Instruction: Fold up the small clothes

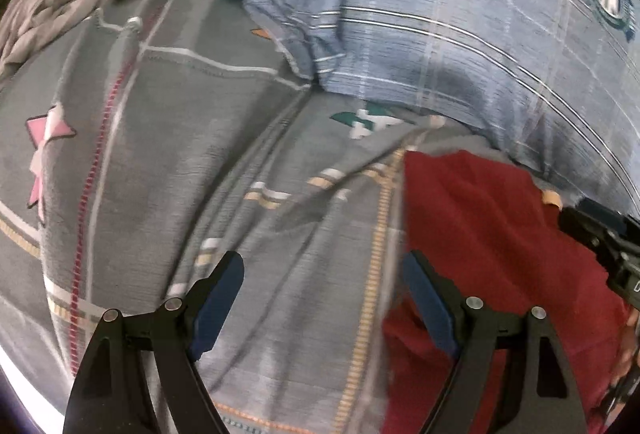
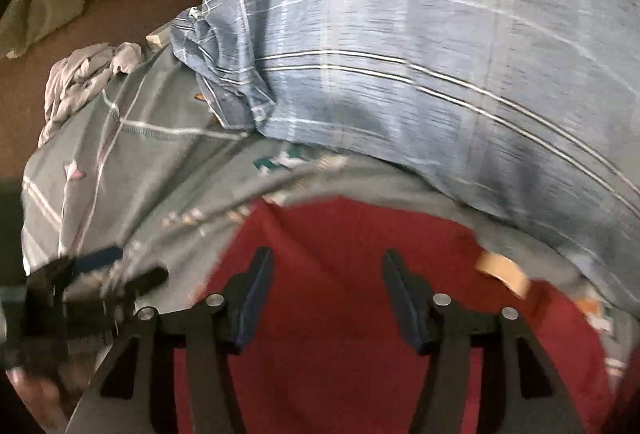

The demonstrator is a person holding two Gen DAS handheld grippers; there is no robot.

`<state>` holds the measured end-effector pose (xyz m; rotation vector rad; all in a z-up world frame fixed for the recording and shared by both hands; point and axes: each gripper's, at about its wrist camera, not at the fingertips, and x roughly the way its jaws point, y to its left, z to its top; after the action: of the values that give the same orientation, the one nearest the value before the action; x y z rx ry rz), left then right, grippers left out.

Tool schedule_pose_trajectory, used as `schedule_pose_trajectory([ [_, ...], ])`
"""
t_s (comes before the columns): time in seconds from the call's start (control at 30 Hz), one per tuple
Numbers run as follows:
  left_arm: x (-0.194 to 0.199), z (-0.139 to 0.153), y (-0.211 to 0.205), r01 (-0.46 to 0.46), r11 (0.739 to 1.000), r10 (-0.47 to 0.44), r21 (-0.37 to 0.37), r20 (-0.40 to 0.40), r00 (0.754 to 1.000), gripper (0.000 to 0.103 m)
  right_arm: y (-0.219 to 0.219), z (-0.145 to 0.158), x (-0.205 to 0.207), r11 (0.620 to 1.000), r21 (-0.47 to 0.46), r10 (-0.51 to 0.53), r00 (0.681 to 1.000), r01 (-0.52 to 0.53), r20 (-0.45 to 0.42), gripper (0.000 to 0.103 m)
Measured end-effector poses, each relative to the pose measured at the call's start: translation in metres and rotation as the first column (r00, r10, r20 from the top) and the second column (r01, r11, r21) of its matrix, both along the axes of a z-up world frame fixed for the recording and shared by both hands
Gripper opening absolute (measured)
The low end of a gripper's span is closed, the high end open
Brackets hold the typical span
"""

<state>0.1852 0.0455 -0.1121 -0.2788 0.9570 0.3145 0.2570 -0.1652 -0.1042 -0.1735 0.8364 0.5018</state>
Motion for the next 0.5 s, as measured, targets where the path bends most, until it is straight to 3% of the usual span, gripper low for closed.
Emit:
schedule_pose_trajectory([
  [0.07,0.001,0.000,-0.005,0.023,1.000,-0.023,0.016,-0.003,1.000,0.082,-0.031,-0.003,-0.003,0.997,-0.042,-0.058,0.998,0.059,0.015,0.064],
  [0.17,0.004,-0.003,-0.015,0.053,0.998,-0.052,0.042,-0.014,0.999,0.082,-0.056,-0.015,0.003,0.996,-0.010,-0.084,0.996,0.084,-0.028,0.068],
  [0.23,0.007,-0.007,-0.020,0.061,0.996,-0.059,0.063,-0.026,0.998,0.082,-0.055,-0.025,0.004,0.999,0.009,-0.044,0.997,0.045,-0.060,0.068],
  [0.33,0.013,-0.014,-0.025,0.069,0.995,-0.066,0.073,-0.048,0.997,0.082,-0.035,-0.042,0.007,0.996,-0.089,0.007,0.998,-0.013,-0.062,0.064],
  [0.4,0.018,-0.017,-0.028,0.069,0.994,-0.065,0.082,-0.059,0.996,0.082,-0.026,-0.045,0.007,0.990,-0.139,0.012,0.999,-0.017,-0.037,0.015],
  [0.43,0.019,-0.018,-0.030,0.071,0.993,-0.065,0.091,-0.061,0.996,0.082,-0.024,-0.041,0.006,0.988,-0.154,0.020,1.000,-0.024,-0.023,0.003],
  [0.5,0.021,-0.018,-0.033,0.073,0.993,-0.067,0.094,-0.062,0.996,0.082,-0.028,-0.032,0.004,0.986,-0.164,-0.002,1.000,0.004,0.013,0.003],
])
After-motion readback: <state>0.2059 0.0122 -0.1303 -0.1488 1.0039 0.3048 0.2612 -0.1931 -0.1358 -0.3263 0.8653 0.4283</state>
